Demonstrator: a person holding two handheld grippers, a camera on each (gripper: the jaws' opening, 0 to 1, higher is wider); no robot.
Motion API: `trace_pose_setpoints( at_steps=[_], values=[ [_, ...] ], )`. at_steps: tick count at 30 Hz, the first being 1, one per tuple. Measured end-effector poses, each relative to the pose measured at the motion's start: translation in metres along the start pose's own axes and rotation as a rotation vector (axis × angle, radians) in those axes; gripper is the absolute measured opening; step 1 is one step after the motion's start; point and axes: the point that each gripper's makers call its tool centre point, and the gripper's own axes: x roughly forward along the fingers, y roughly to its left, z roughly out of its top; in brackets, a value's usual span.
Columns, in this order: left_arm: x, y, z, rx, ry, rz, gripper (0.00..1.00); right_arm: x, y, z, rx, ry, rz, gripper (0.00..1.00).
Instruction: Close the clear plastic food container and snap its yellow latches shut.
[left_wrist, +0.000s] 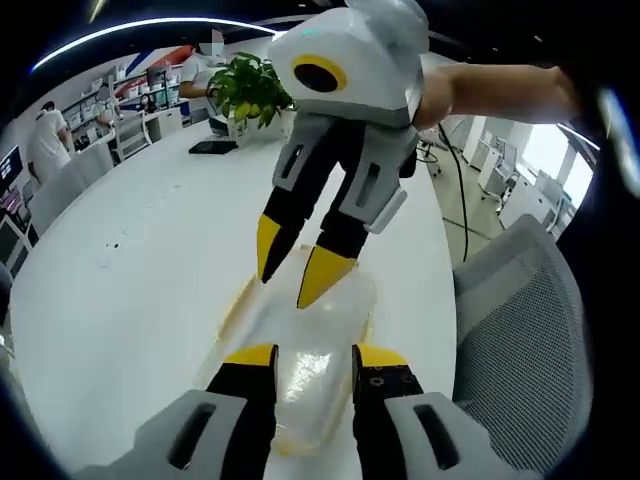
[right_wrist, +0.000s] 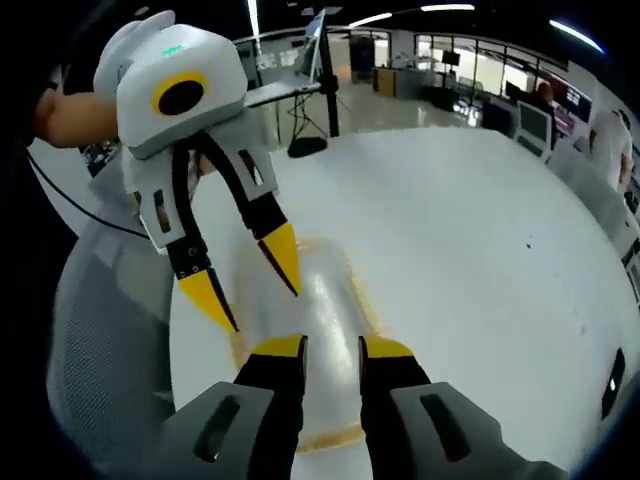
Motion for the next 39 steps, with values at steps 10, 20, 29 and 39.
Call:
trace_pose_setpoints(
  at_steps=[10,20,29,39],
  values=[
    [0.010,-0.007,-0.005,0.049,0.032,-0.026,0.23,0.007,-0.008,0.004,-0.048,0.039,0.022,0.20],
    [0.017,-0.019,-0.010,0.124,0.047,-0.025,0.25,0.016,-0.008,0.005,-0.083,0.069,0.079,0.28],
    [0.019,-0.022,-0.013,0.215,0.049,0.003,0.28,0.023,-0.009,-0.001,-0.088,0.118,0.152,0.34],
    [0.020,-0.024,-0.015,0.306,0.021,0.017,0.31,0.028,-0.009,-0.001,-0.066,0.135,0.216,0.39]
  ],
)
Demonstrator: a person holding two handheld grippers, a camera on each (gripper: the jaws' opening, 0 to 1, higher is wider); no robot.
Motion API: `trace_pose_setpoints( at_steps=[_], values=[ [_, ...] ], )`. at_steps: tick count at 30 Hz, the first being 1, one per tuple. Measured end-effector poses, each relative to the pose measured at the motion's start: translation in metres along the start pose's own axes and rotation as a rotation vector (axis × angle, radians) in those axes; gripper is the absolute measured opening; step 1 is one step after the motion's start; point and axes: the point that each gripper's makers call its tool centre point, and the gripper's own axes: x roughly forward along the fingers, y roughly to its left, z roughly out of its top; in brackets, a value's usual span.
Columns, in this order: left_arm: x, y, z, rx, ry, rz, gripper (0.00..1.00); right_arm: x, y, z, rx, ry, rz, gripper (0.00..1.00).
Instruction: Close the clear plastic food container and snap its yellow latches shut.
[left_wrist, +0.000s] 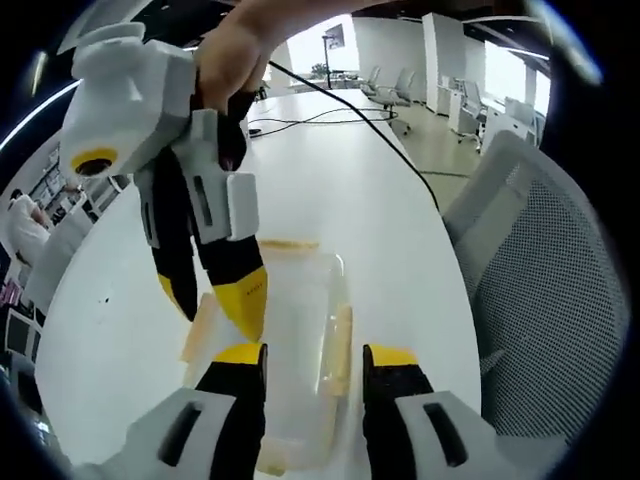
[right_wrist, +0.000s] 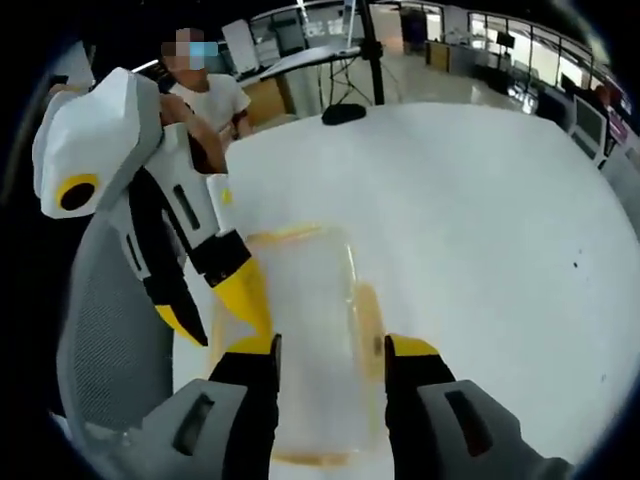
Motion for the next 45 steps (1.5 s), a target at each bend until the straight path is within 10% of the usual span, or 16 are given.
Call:
trace_pose_setpoints(
  at_steps=[45],
  values=[
    [0.011,0.005,-0.005,0.187,0.008,0.098,0.23,0.011,0.006,0.000,0.078,0.082,0.183,0.33]
  ],
)
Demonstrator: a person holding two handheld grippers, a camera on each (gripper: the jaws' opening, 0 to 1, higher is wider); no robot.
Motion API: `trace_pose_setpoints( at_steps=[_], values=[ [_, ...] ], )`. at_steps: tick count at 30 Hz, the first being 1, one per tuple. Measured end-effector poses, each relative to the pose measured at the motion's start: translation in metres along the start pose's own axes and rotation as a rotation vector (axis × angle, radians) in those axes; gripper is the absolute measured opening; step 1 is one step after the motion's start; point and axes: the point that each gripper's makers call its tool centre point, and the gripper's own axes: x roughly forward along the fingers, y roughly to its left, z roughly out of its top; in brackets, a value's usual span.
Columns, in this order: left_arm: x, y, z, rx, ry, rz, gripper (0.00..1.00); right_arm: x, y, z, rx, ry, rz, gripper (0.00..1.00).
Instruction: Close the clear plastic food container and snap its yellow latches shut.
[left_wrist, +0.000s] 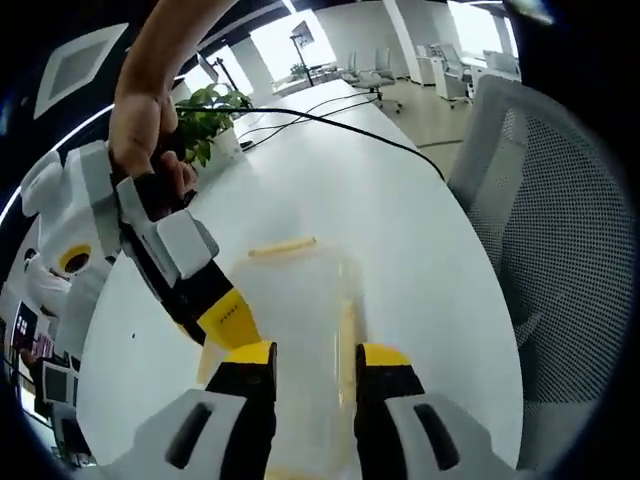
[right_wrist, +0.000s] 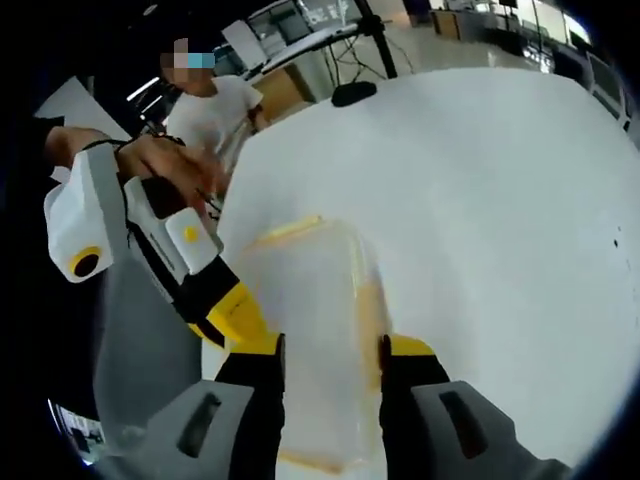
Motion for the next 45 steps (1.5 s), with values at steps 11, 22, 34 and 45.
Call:
trace_pose_setpoints(
  at_steps=[11,22,34,45],
  values=[
    [-0.003,-0.002,0.006,0.007,-0.016,0.008,0.24,-0.003,0.000,-0.001,-0.018,-0.025,-0.006,0.35],
    [-0.005,-0.002,0.008,-0.011,-0.024,-0.023,0.25,-0.005,0.001,0.001,-0.045,-0.060,-0.045,0.36],
    [-0.011,-0.001,0.013,-0.078,-0.030,-0.022,0.29,-0.011,0.001,-0.002,-0.081,-0.103,-0.120,0.36],
    [-0.026,0.007,0.015,-0.142,-0.056,0.012,0.36,-0.035,-0.001,-0.004,-0.087,-0.174,-0.211,0.43]
  ],
)
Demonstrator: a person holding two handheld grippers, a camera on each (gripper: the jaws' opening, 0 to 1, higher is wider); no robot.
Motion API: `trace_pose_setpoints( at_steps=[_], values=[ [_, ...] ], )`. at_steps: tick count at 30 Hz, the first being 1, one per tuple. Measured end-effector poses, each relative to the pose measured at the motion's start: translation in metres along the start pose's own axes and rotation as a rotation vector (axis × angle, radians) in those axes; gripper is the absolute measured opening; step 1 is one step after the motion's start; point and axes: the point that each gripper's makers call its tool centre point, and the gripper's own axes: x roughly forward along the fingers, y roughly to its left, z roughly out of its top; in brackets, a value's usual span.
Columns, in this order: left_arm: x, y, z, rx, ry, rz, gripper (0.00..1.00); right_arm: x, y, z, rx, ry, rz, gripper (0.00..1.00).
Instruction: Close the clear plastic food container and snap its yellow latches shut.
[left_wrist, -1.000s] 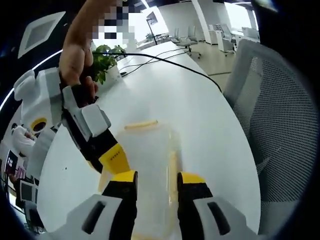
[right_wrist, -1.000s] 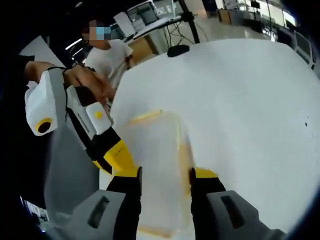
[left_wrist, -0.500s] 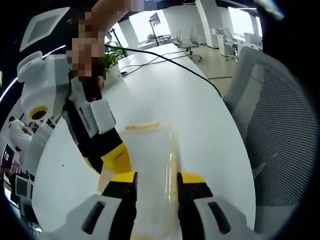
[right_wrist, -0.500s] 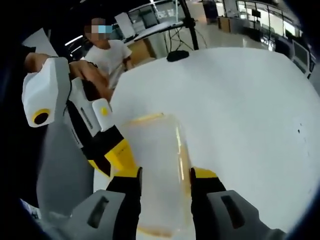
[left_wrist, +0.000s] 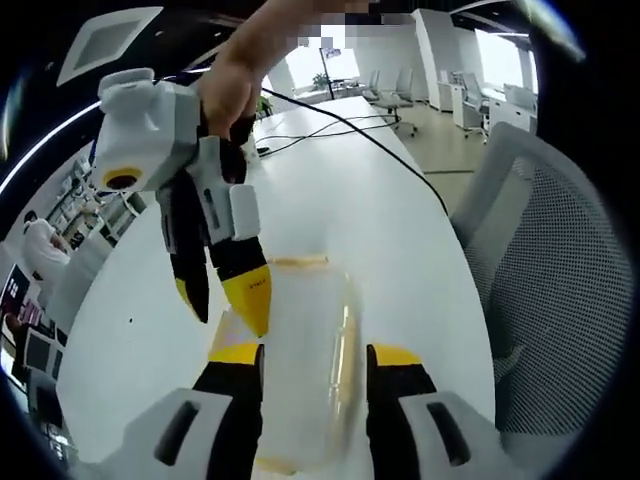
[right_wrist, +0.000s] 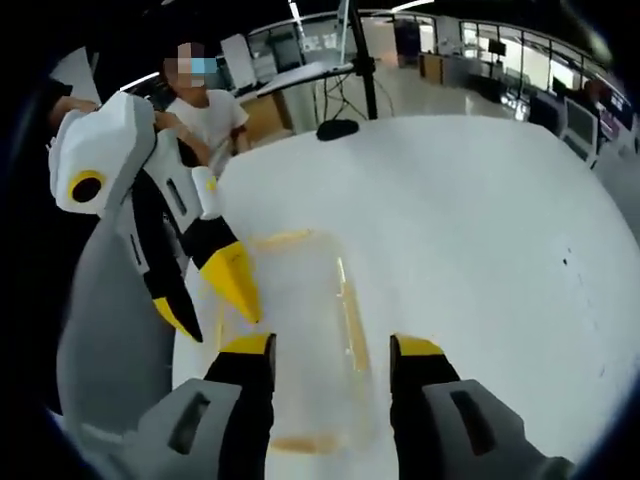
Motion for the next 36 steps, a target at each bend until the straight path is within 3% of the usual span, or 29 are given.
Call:
trace_pose_setpoints(
  at_steps=[15,22,36],
  values=[
    [-0.019,0.016,-0.017,-0.186,0.014,0.075,0.49,-0.026,0.014,-0.017,-0.047,-0.023,-0.098,0.51],
    [-0.034,0.025,-0.034,-0.263,0.017,0.118,0.53,-0.034,0.024,-0.032,-0.030,-0.038,-0.171,0.55],
    [-0.043,0.019,-0.064,-0.350,0.032,0.150,0.56,-0.035,0.047,-0.056,0.029,-0.097,-0.271,0.58]
  ],
)
